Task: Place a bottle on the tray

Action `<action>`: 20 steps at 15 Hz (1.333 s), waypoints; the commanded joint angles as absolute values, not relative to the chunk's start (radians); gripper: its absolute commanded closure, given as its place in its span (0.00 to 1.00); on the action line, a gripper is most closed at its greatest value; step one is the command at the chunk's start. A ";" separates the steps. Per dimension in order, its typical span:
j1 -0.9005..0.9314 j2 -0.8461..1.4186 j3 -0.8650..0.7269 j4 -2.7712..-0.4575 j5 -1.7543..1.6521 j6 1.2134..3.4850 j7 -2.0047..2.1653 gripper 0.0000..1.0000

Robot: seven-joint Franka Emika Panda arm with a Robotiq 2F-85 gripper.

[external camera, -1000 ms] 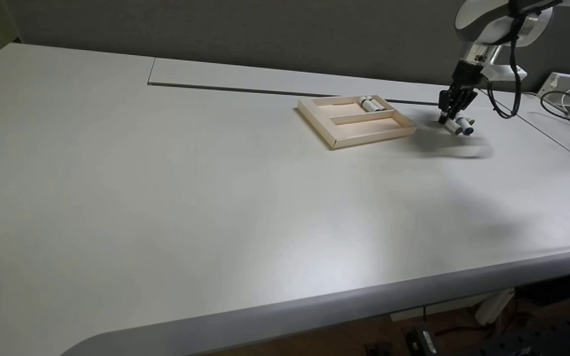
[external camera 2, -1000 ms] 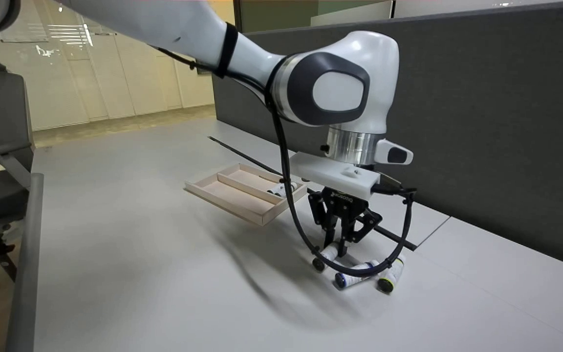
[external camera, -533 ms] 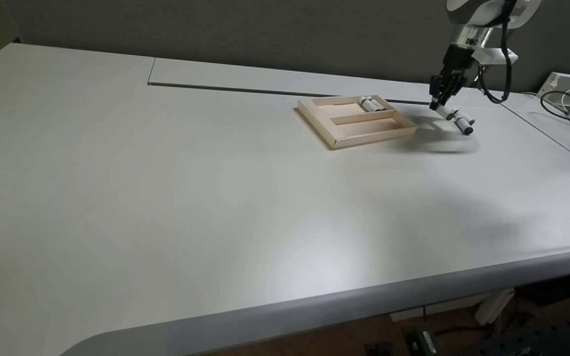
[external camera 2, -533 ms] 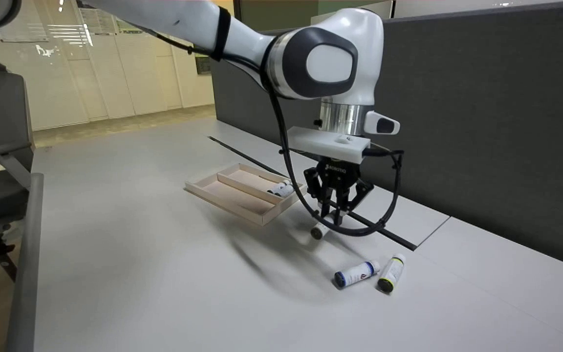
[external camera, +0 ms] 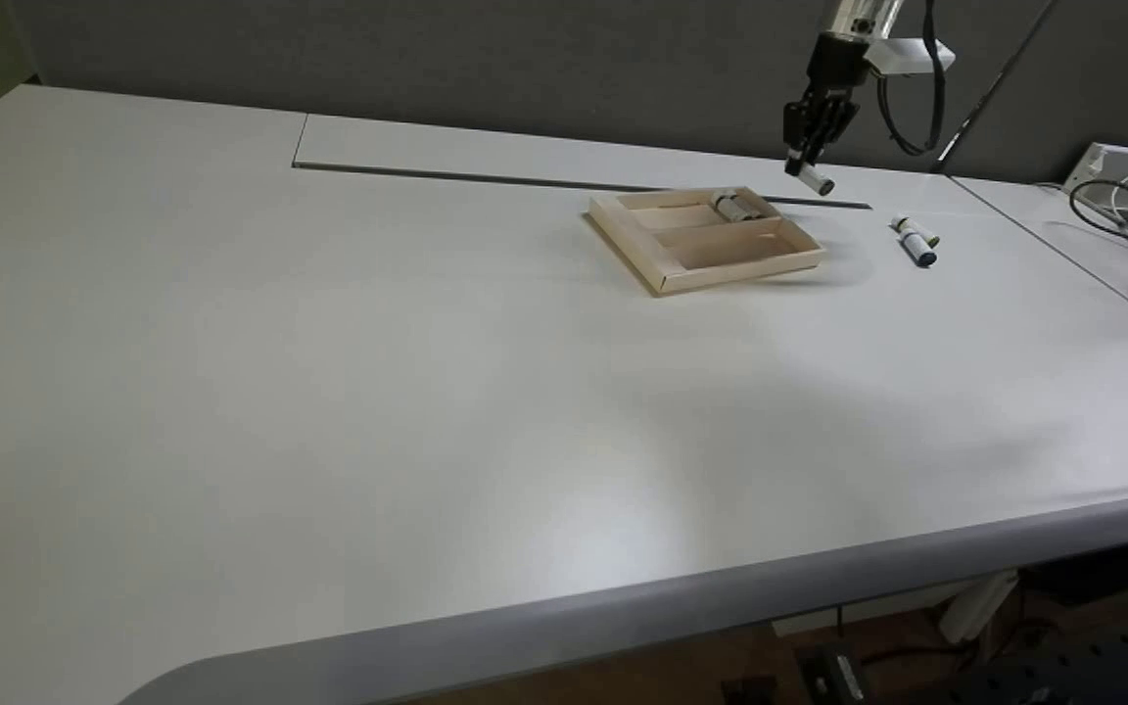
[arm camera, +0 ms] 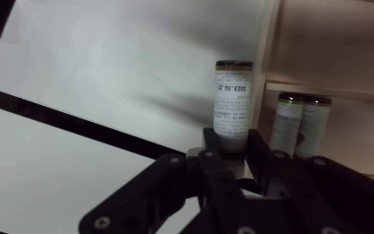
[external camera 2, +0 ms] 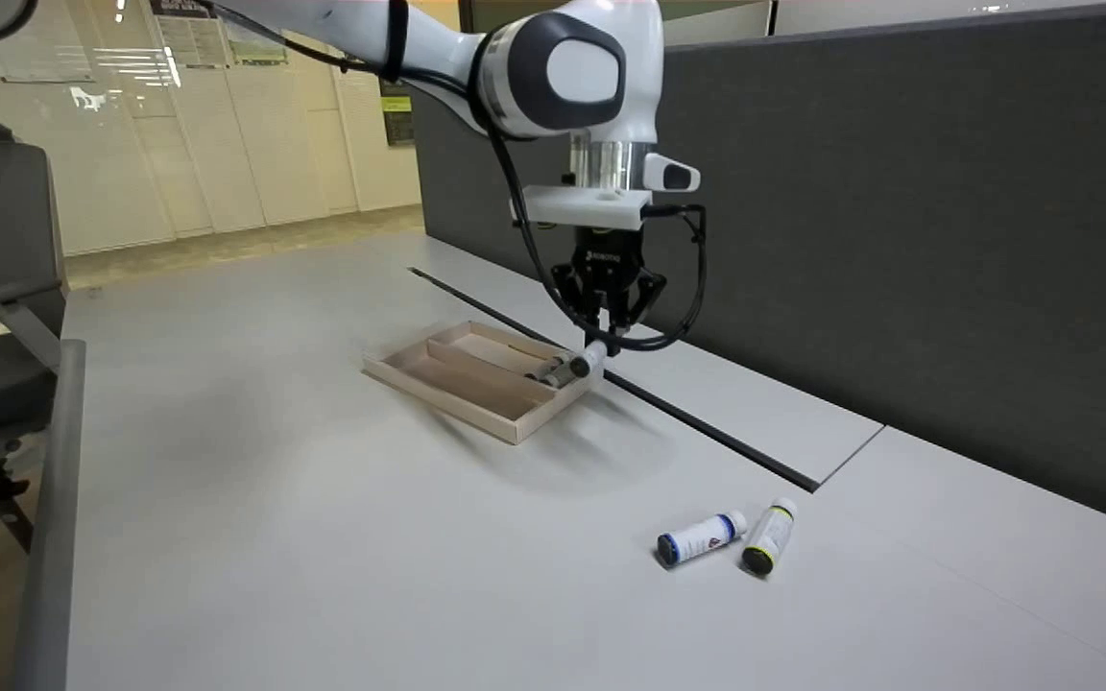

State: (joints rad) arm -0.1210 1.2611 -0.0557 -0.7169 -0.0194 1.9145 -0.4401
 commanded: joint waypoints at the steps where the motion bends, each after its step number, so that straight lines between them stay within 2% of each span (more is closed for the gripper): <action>1: -0.078 1.243 -0.047 -0.688 -0.009 1.844 -0.385 0.93; 20: -0.012 1.354 -0.016 -0.654 0.083 1.797 -0.254 0.93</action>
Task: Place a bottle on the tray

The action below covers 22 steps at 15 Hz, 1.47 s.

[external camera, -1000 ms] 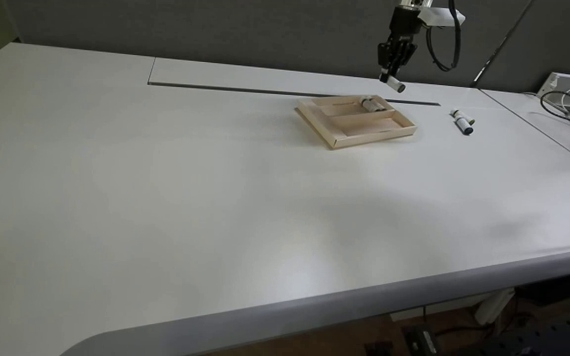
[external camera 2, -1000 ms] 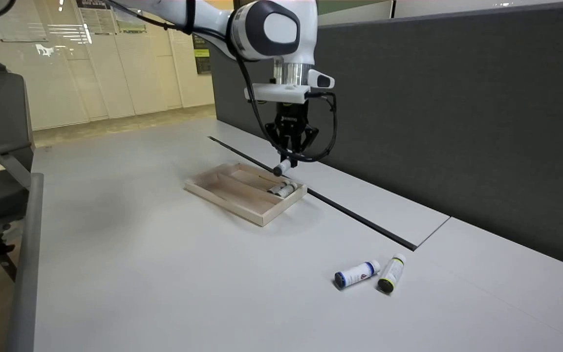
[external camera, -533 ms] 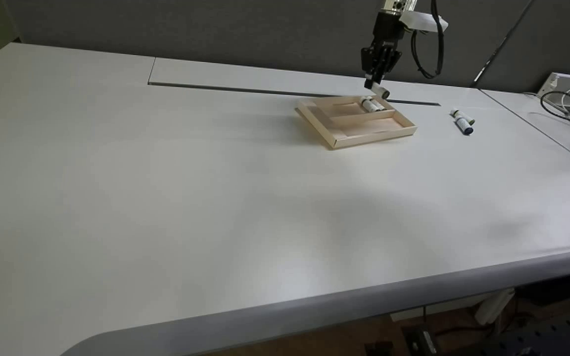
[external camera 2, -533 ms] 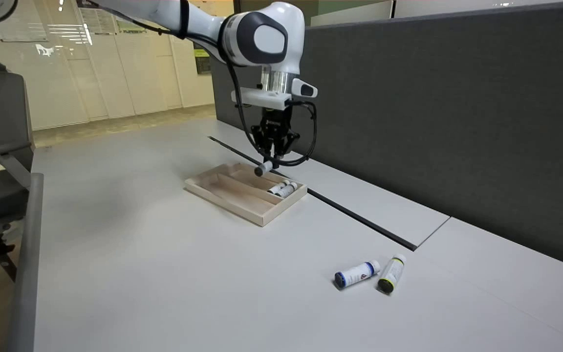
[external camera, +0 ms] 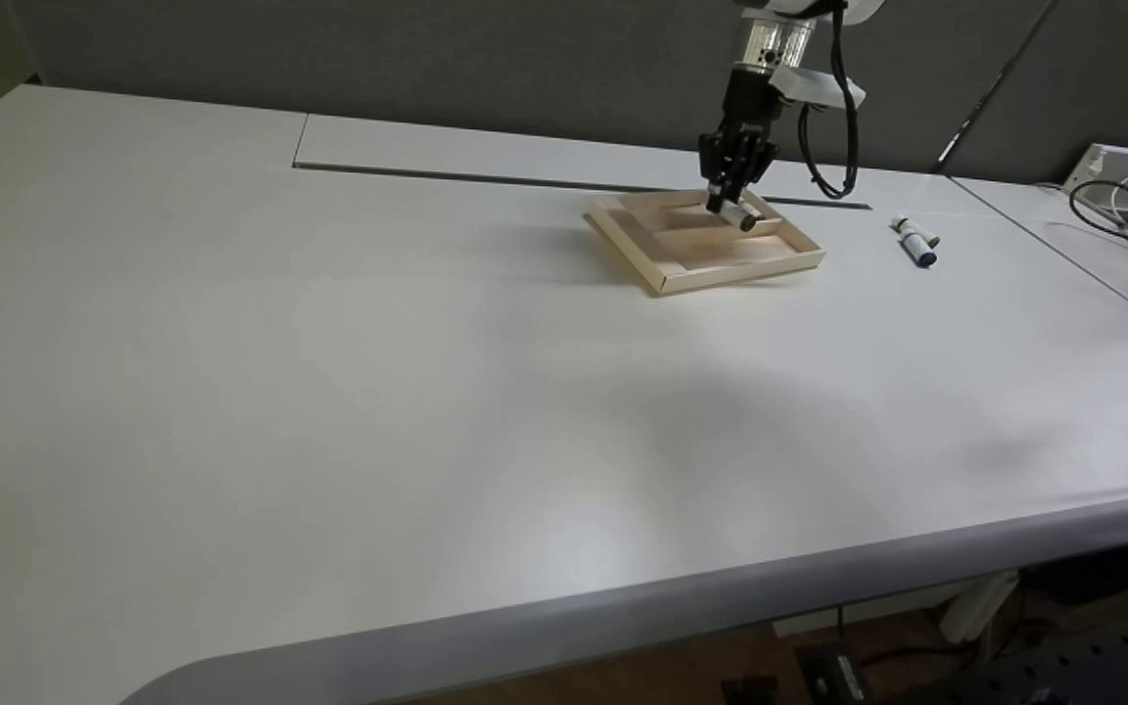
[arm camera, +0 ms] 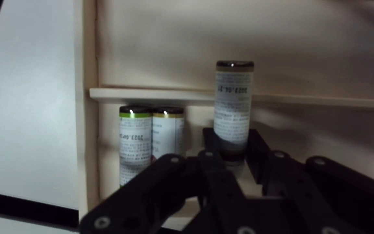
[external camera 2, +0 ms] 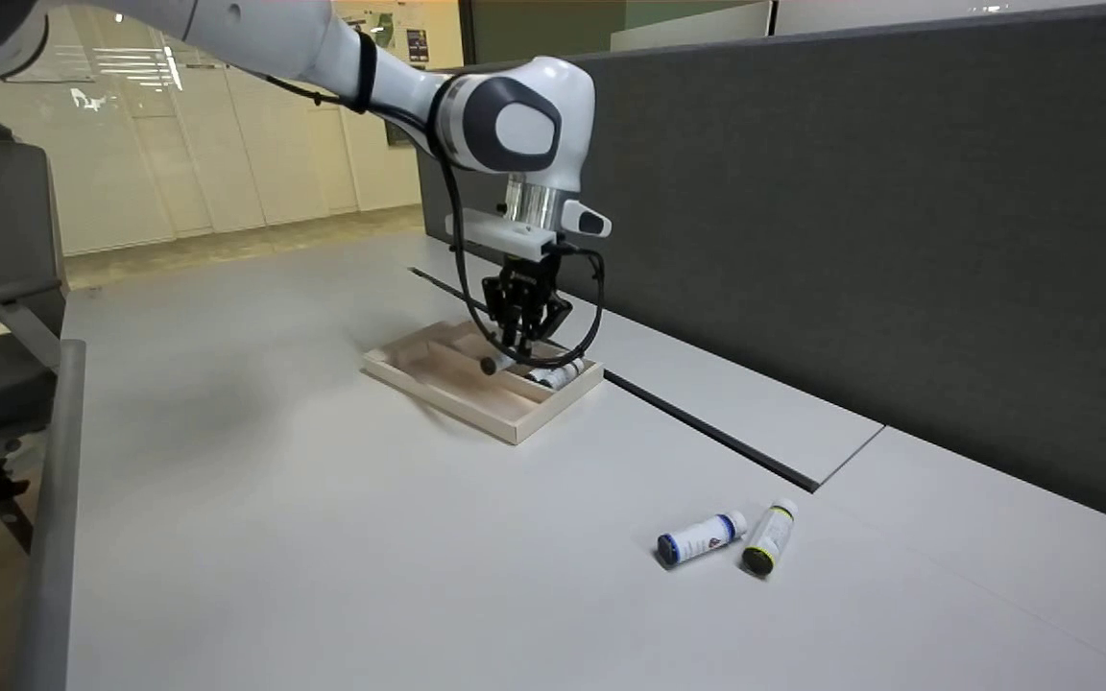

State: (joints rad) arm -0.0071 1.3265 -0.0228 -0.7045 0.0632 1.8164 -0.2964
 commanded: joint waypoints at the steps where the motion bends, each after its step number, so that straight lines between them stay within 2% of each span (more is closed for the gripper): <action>1: -0.013 1.352 -0.015 -0.651 0.085 1.799 -0.253 0.93; 22: -0.039 1.403 -0.020 -0.555 0.128 1.847 -0.212 0.93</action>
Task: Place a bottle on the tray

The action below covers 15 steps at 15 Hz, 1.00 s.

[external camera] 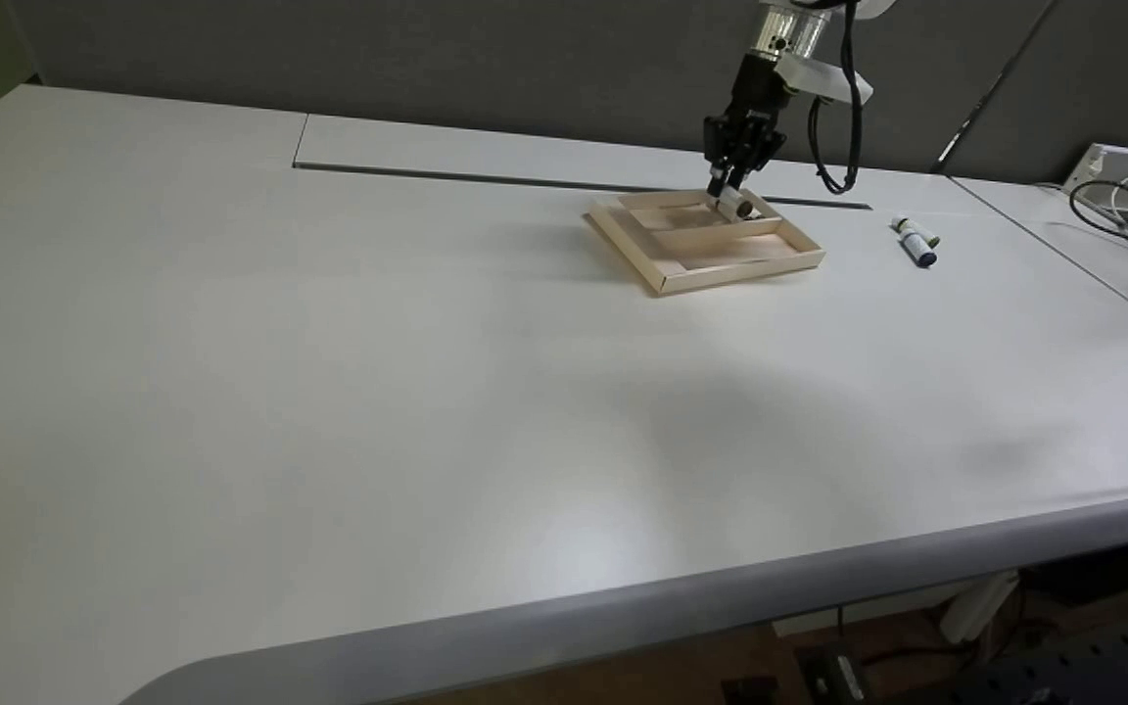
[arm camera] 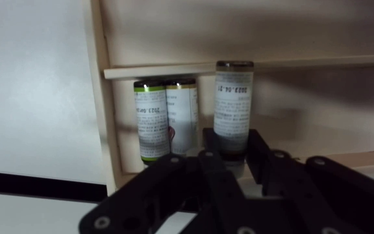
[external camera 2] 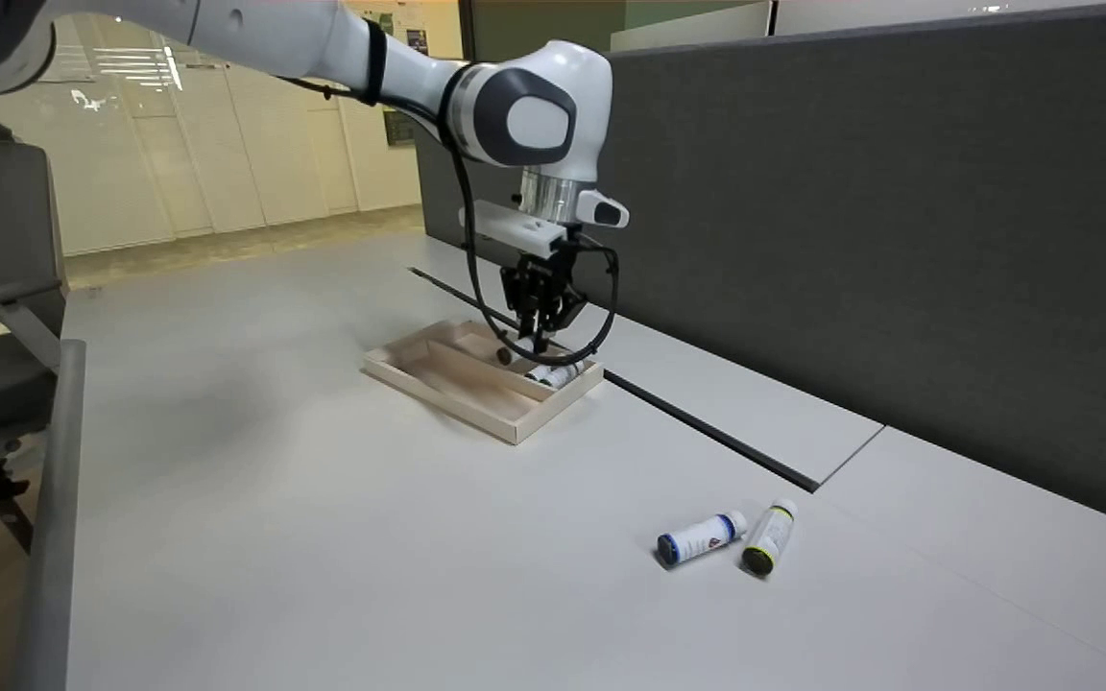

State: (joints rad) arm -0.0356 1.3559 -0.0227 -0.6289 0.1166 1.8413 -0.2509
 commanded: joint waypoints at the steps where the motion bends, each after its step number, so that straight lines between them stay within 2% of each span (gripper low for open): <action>1: -0.039 1.410 -0.020 -0.552 0.128 1.858 -0.212 0.93; 9: -0.034 1.432 -0.019 -0.541 0.128 1.903 -0.211 0.93; 10: -0.034 1.430 -0.019 -0.542 0.127 1.899 -0.211 0.48; 11: -0.034 1.428 -0.018 -0.542 0.127 1.896 -0.215 0.47; 15: -0.028 1.402 -0.017 -0.534 0.124 1.892 -0.227 0.20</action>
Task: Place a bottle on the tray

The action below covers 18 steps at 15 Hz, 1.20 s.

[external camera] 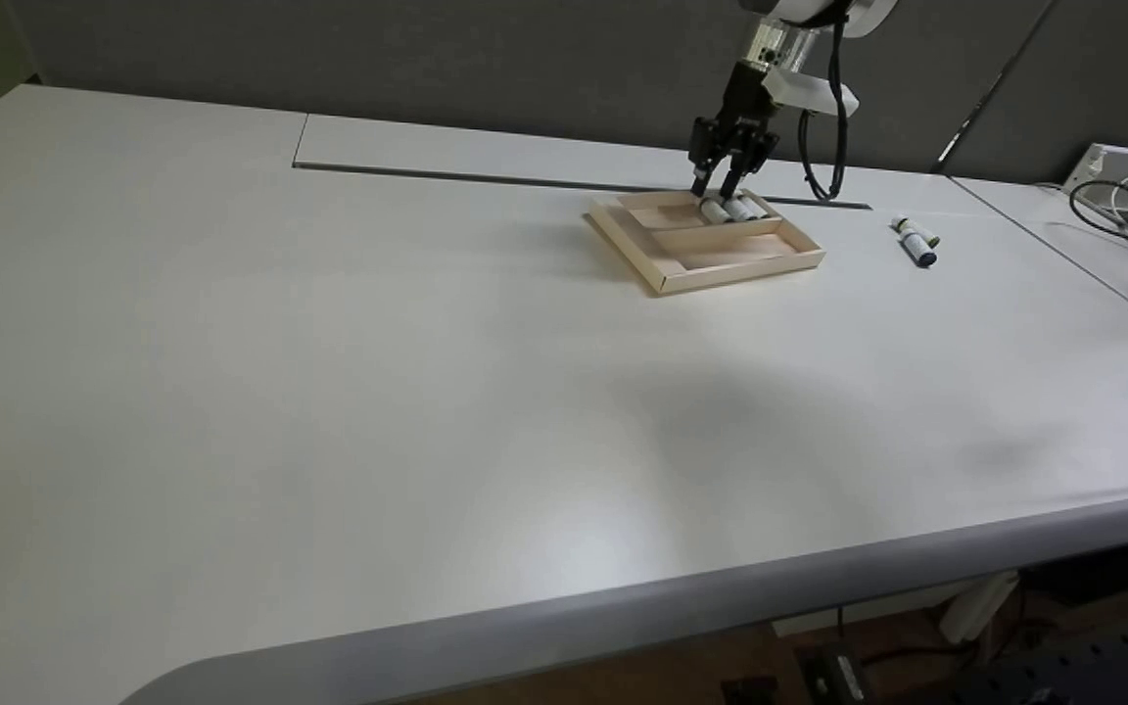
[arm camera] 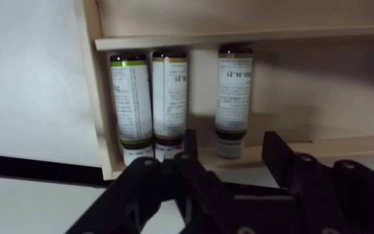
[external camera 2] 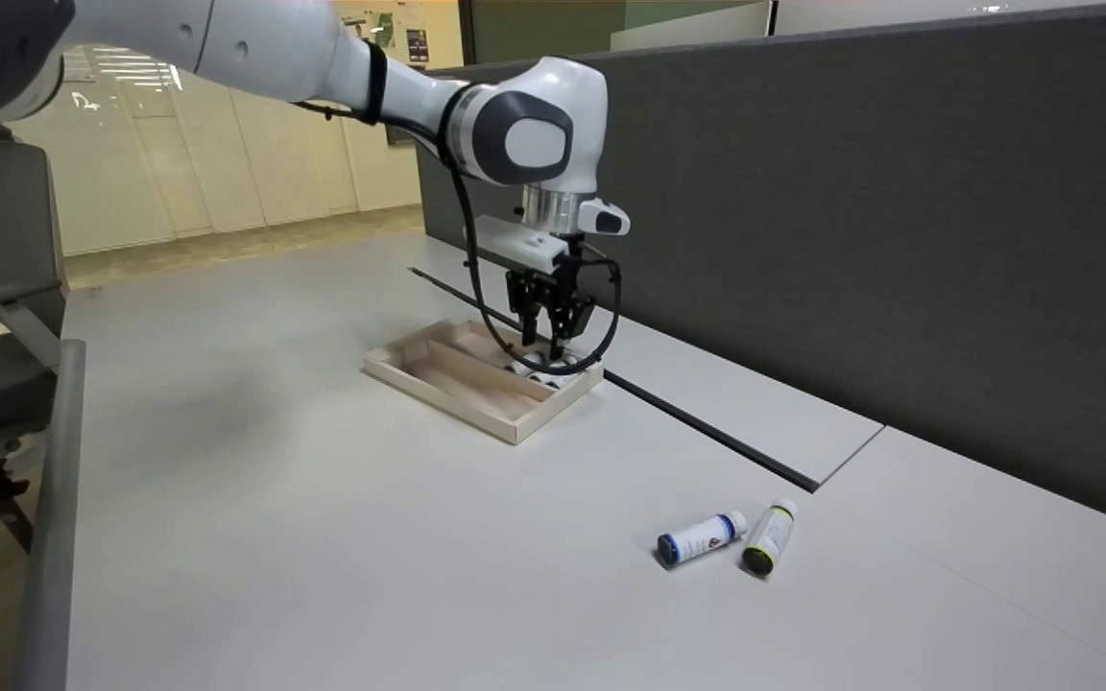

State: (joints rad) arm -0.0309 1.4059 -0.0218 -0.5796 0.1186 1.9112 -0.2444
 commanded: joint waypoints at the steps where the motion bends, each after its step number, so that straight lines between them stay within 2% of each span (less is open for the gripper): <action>1: -0.026 1.396 -0.015 -0.529 0.125 1.889 -0.229 0.14; 2: -0.025 1.390 -0.008 -0.526 0.129 1.881 -0.239 0.57; 3: -0.024 1.386 -0.003 -0.523 0.132 1.876 -0.243 0.52; 4: -0.022 1.382 0.006 -0.524 0.136 1.863 -0.246 0.53; 9: -0.017 1.377 0.043 -0.533 0.143 1.768 -0.251 0.89; 11: -0.018 1.384 0.050 -0.532 0.145 1.730 -0.245 0.99; 18: -0.034 1.449 0.034 -0.517 0.134 1.768 -0.237 1.00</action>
